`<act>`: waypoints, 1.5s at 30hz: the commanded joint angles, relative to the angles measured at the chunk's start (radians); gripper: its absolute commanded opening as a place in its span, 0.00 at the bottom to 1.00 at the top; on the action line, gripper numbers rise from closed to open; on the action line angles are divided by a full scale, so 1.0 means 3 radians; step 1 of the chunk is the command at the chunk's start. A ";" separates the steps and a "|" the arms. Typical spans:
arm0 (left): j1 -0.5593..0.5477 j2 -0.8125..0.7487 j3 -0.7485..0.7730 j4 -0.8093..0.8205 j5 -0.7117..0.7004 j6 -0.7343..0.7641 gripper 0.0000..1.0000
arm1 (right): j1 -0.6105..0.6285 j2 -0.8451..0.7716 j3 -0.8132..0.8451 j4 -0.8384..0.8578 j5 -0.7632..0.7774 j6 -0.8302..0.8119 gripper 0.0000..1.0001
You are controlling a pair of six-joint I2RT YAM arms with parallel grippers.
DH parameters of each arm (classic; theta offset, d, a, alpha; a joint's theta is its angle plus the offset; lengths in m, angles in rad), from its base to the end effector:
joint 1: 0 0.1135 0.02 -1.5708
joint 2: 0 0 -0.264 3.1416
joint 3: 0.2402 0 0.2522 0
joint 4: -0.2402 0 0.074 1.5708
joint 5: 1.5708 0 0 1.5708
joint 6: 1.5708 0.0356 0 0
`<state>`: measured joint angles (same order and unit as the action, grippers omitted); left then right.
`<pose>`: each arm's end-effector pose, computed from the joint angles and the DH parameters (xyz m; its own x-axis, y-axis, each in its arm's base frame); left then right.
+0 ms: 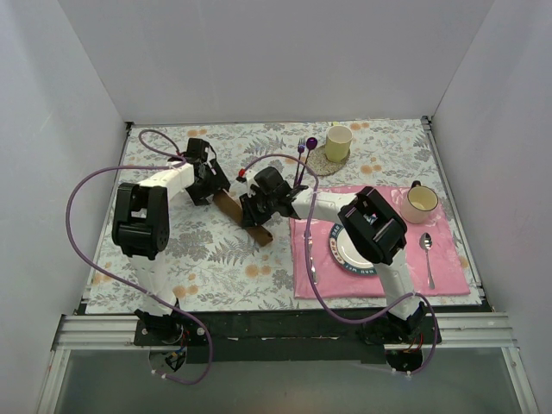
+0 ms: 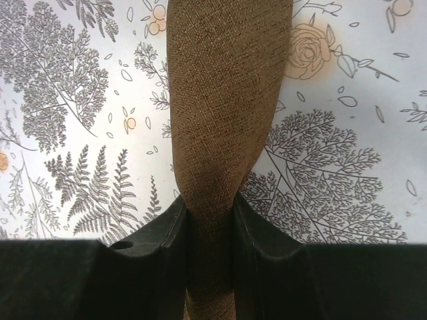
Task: Fold the napkin, place the utensils inside, and roll it up
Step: Roll the napkin with the utensil
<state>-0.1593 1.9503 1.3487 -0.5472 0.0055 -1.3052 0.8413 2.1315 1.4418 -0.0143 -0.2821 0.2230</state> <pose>0.3935 -0.0634 0.1696 -0.3916 -0.9144 -0.1027 -0.8269 0.3987 -0.3965 0.3059 0.3570 0.1575 -0.6104 -0.3640 -0.7035 -0.7408 0.5768 0.3443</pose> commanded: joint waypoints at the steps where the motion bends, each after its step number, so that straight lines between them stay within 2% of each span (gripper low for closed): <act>1: 0.0040 -0.0329 0.0004 -0.0252 -0.0596 -0.0087 0.79 | 0.0028 0.0095 -0.0076 -0.0039 -0.0241 0.0238 0.27; 4: 0.0040 -0.0595 -0.0118 -0.0390 -0.0643 -0.0245 0.81 | 0.0008 0.0110 -0.0117 0.0017 -0.0302 0.0361 0.27; 9: 0.0004 -0.0825 -0.0420 -0.0298 0.0209 -0.0532 0.78 | -0.0074 0.0166 -0.0224 0.0359 -0.0532 0.0714 0.28; 11: -0.0037 -0.0861 -0.0573 -0.0141 0.0354 -0.0629 0.78 | -0.0089 0.0186 -0.0235 0.0395 -0.0583 0.0745 0.28; 16: -0.0103 -0.0948 -0.0819 0.0116 0.0446 -0.0722 0.82 | -0.0161 0.0212 -0.0301 0.0512 -0.0747 0.0888 0.27; 20: -0.0124 -0.0790 -0.0784 0.0188 0.0437 -0.0722 0.81 | -0.0207 0.0243 -0.0362 0.0681 -0.0875 0.1036 0.27; 26: -0.0139 -0.0575 -0.0814 0.0407 0.0396 -0.0793 0.72 | -0.0273 0.0319 -0.0429 0.0977 -0.1115 0.1286 0.29; 28: -0.0149 -0.0534 -0.0819 0.0469 0.0319 -0.0778 0.63 | -0.0299 0.0355 -0.0500 0.1095 -0.1242 0.1383 0.29; 30: -0.0149 -0.0513 -0.0819 0.0484 0.0237 -0.0758 0.60 | -0.0324 0.0376 -0.0501 0.1157 -0.1309 0.1440 0.32; 35: -0.0149 -0.0524 -0.0799 0.0530 0.0145 -0.0681 0.44 | -0.0335 0.0335 -0.0388 0.0867 -0.1233 0.1165 0.45; 39: -0.0149 -0.0447 -0.0686 0.0449 0.0201 -0.0645 0.39 | -0.0314 0.0263 -0.0077 0.0208 -0.0978 0.0502 0.56; 40: -0.0149 -0.0427 -0.0666 0.0418 0.0206 -0.0635 0.37 | -0.0299 0.0218 0.0055 -0.0103 -0.0790 0.0388 0.59; 45: -0.0149 -0.0314 -0.0467 0.0306 0.0283 -0.0574 0.29 | -0.0141 0.0008 0.0297 -0.0565 -0.0150 -0.0093 0.71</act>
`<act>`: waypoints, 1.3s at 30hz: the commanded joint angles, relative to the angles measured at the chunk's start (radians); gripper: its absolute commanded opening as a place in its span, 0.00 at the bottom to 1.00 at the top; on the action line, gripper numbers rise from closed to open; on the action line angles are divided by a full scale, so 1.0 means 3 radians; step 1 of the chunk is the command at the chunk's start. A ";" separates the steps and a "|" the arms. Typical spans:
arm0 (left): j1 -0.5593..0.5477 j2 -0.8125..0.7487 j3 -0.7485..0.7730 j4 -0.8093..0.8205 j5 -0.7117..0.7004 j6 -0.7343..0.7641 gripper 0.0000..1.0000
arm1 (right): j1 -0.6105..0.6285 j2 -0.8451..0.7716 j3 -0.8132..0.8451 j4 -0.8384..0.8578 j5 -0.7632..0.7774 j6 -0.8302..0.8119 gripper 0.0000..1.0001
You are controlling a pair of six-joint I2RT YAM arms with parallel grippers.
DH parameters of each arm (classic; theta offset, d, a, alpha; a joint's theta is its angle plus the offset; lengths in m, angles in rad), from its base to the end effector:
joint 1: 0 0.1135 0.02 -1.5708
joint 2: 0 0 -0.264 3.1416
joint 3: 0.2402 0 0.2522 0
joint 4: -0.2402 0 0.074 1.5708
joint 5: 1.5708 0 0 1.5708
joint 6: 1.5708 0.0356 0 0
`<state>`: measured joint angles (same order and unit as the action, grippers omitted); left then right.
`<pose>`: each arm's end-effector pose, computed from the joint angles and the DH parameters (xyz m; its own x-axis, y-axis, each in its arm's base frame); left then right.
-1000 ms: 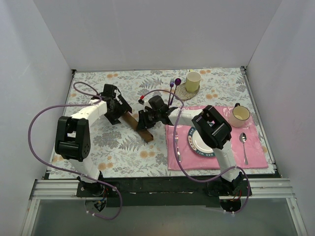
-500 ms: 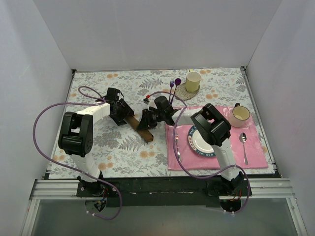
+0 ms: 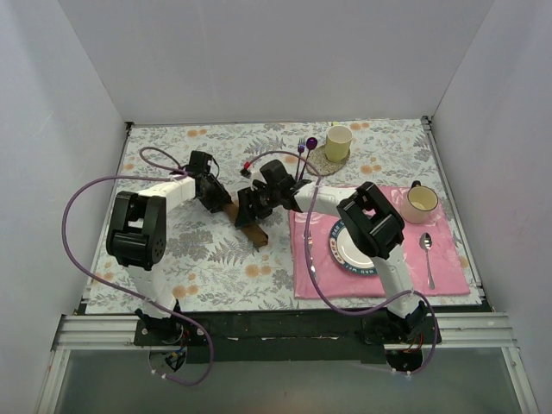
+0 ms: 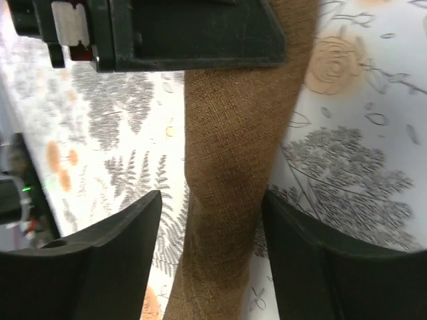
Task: Fold the napkin, place the utensils inside, and roll it up
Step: Roll the napkin with the utensil
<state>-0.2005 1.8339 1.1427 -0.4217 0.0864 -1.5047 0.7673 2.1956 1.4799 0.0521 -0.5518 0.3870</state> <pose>0.3561 -0.0755 0.1603 -0.2934 -0.9548 0.0480 -0.8615 0.2422 -0.4462 0.3331 0.3472 0.1479 -0.7459 -0.2728 -0.6077 -0.6554 0.4635 0.5963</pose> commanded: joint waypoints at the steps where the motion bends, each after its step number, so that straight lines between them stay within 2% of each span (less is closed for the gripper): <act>1: -0.0012 0.0089 0.0251 -0.0169 0.0064 0.0097 0.29 | 0.0142 -0.0221 0.0221 -0.0843 0.1019 -0.0787 0.72; 3: -0.0012 0.0140 0.0347 -0.0225 0.0100 0.0122 0.28 | 0.0295 -0.0237 0.0343 -0.0996 0.1337 -0.0921 0.76; 6: -0.0012 0.0202 0.0455 -0.0353 0.0162 0.0194 0.28 | 0.0530 -0.0201 0.0497 -0.1104 0.2168 -0.1202 0.79; 12: -0.0012 0.0314 0.0573 -0.0522 0.0264 0.0281 0.27 | 0.0888 0.0008 0.0798 -0.1201 0.3029 -0.1576 0.82; 16: -0.0012 0.0324 0.0578 -0.0552 0.0310 0.0306 0.27 | 0.0986 0.0131 0.0855 -0.1191 0.3306 -0.1689 0.81; 20: -0.0012 0.0325 0.0593 -0.0578 0.0321 0.0352 0.26 | 0.0986 0.0116 0.0733 -0.1084 0.3373 -0.1663 0.72; 22: -0.0012 0.0314 0.0588 -0.0583 0.0310 0.0373 0.26 | 0.0976 0.0106 0.0702 -0.1053 0.3343 -0.1628 0.68; 25: -0.0012 0.0289 0.0599 -0.0588 0.0280 0.0403 0.26 | 0.0945 0.0106 0.0661 -0.1048 0.3246 -0.1551 0.52; 26: -0.0012 0.0279 0.0604 -0.0588 0.0274 0.0414 0.27 | 0.0930 0.0096 0.0646 -0.1053 0.3205 -0.1520 0.50; 29: -0.0012 0.0222 0.0634 -0.0599 0.0229 0.0455 0.45 | 0.0843 0.0035 0.0559 -0.1002 0.2924 -0.1357 0.42; 30: -0.0007 0.0182 0.0645 -0.0599 0.0213 0.0460 0.55 | 0.0817 0.0009 0.0513 -0.0961 0.2726 -0.1311 0.41; 31: -0.0007 0.0166 0.0655 -0.0604 0.0178 0.0465 0.59 | 0.0751 -0.0022 0.0452 -0.0905 0.2602 -0.1184 0.37; 34: -0.0007 0.0110 0.0716 -0.0634 0.0147 0.0485 0.68 | 0.0613 -0.0124 0.0247 -0.0701 0.2153 -0.1020 0.36; 38: -0.0007 0.0038 0.0767 -0.0655 0.0136 0.0475 0.72 | 0.0408 -0.0180 0.0043 -0.0455 0.1529 -0.0652 0.35; 39: -0.0007 0.0028 0.0772 -0.0665 0.0147 0.0470 0.73 | 0.0307 -0.0180 -0.0044 -0.0308 0.1234 -0.0575 0.35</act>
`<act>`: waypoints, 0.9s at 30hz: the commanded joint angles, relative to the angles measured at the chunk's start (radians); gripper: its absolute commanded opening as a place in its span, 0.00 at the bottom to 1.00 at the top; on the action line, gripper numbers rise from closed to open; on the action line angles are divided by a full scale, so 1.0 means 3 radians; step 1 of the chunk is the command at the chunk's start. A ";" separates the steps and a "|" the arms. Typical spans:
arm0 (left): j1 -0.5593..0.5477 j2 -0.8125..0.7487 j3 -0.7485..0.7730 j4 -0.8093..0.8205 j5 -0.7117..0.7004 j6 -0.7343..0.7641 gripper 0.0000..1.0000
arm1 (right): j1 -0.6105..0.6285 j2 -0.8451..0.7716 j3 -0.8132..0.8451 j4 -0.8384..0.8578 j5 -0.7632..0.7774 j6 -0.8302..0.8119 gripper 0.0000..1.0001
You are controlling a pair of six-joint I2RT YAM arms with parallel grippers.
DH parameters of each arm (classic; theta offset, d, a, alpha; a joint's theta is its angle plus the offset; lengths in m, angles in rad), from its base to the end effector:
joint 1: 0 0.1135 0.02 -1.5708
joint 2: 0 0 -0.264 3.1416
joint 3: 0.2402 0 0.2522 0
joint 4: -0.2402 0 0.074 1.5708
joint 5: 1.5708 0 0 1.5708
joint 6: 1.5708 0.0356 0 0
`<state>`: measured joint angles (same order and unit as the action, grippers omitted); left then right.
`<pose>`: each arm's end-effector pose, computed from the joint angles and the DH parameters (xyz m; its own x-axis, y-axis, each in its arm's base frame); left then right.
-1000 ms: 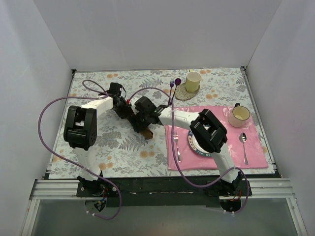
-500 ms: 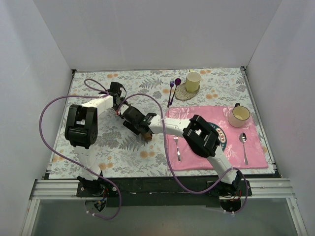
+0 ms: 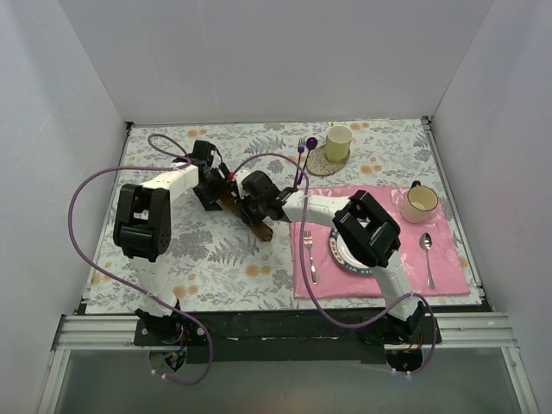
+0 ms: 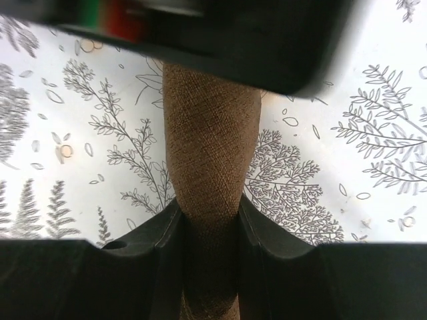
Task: Fold the napkin, place the utensils inside, and roll it up
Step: Roll the napkin with the utensil
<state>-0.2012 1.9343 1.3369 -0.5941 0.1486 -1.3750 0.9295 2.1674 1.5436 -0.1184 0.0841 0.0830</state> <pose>0.3816 -0.0832 0.1706 -0.4236 -0.9036 0.0629 -0.8439 0.3685 -0.3900 0.2913 0.3851 0.1635 -0.4661 -0.4862 -0.7392 -0.7253 0.6884 0.0045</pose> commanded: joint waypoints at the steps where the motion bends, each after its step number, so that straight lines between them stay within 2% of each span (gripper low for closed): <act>1: 0.0001 -0.0322 0.0130 -0.0090 -0.0066 0.0028 0.74 | -0.0280 -0.0081 -0.0298 0.0318 -0.1020 0.0510 0.34; 9: -0.0004 -0.0440 0.0043 0.0068 0.0143 -0.0090 0.77 | -0.0521 0.0036 -0.0456 0.0691 -0.1783 0.0960 0.34; 16: -0.0030 -0.0296 0.0033 0.0170 0.0282 -0.0192 0.74 | -0.0526 0.0052 -0.0452 0.0681 -0.1768 0.0976 0.33; 27: -0.0060 -0.0373 -0.0120 0.0124 0.0175 -0.0177 0.75 | -0.0521 0.0103 -0.0334 0.0523 -0.1666 0.0961 0.33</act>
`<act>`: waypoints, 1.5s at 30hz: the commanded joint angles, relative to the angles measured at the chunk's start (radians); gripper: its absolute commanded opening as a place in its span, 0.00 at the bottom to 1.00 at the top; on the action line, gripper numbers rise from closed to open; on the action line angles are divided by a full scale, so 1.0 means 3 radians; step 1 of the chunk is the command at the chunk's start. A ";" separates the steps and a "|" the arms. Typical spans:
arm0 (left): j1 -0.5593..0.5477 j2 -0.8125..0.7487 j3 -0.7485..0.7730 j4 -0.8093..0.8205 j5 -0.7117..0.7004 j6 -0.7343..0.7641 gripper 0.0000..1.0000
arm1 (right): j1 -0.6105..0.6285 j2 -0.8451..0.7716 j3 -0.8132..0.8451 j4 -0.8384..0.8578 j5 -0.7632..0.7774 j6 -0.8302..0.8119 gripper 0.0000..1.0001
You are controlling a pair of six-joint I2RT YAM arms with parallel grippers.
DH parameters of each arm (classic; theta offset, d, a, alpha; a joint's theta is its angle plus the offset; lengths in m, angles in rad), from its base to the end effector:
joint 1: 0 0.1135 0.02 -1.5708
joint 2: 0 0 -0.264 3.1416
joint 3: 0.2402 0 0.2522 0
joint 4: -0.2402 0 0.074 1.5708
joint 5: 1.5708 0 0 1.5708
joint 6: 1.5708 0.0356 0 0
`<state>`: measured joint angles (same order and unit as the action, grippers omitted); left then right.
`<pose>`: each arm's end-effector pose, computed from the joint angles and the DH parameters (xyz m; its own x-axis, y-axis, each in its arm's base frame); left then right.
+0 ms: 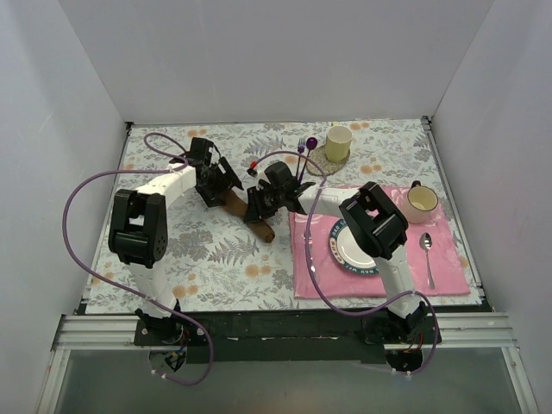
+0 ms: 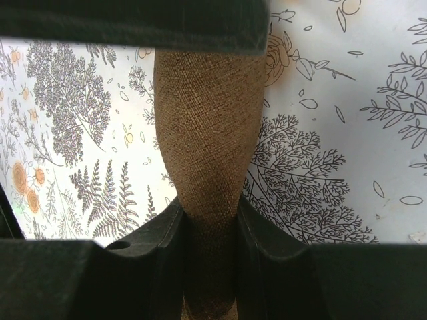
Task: Fold the napkin, place the utensils inside, and roll it up
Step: Roll the napkin with the utensil
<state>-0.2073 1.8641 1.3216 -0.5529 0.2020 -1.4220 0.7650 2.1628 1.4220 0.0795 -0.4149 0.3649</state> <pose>0.3772 -0.0866 0.1943 -0.4173 -0.9023 0.1086 -0.8172 0.3203 -0.4791 0.3310 0.3377 0.1461 -0.7219 -0.2403 -0.6489 -0.6483 0.5627 0.5129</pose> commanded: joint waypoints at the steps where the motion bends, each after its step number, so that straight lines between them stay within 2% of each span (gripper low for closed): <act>1: -0.0050 -0.0144 -0.0085 -0.0018 -0.0024 -0.0010 0.75 | 0.0022 0.0113 0.0072 -0.0142 0.0002 0.0021 0.33; 8: -0.0066 -0.0134 -0.0222 0.0078 -0.0116 -0.0015 0.75 | 0.0022 0.0098 0.0097 -0.0153 0.0013 0.0047 0.34; 14: -0.0086 0.0040 -0.0146 0.0130 -0.0223 -0.0046 0.71 | 0.0027 0.0133 0.0092 -0.0081 -0.0110 0.0215 0.34; 22: -0.0081 0.0050 -0.0325 0.0329 -0.0341 -0.0087 0.58 | 0.0012 0.0215 -0.0138 0.0481 -0.0427 0.0762 0.34; 28: -0.0086 0.0076 -0.0356 0.0401 -0.0433 -0.0092 0.49 | -0.0034 0.0200 -0.0363 0.0860 -0.0535 0.1090 0.41; 32: -0.0086 0.0111 -0.0341 0.0422 -0.0494 -0.0087 0.35 | -0.0055 0.0113 -0.0373 0.0651 -0.0403 0.0896 0.51; 33: -0.0086 0.0147 -0.0325 0.0417 -0.0504 -0.0082 0.34 | -0.0055 0.0088 -0.0358 0.0584 -0.0356 0.0815 0.56; 37: -0.0086 0.0224 -0.0243 0.0401 -0.0510 -0.0031 0.32 | -0.0086 -0.0111 -0.0327 0.0201 -0.0136 0.0376 0.66; 45: -0.0086 0.0490 0.0084 0.0202 -0.0453 0.0087 0.32 | -0.0121 -0.0582 -0.0250 -0.0505 0.0447 -0.0352 0.74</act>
<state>-0.2310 1.9606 1.3102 -0.4484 0.0910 -1.4277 0.7376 2.0758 1.3334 0.0837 -0.3946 0.4191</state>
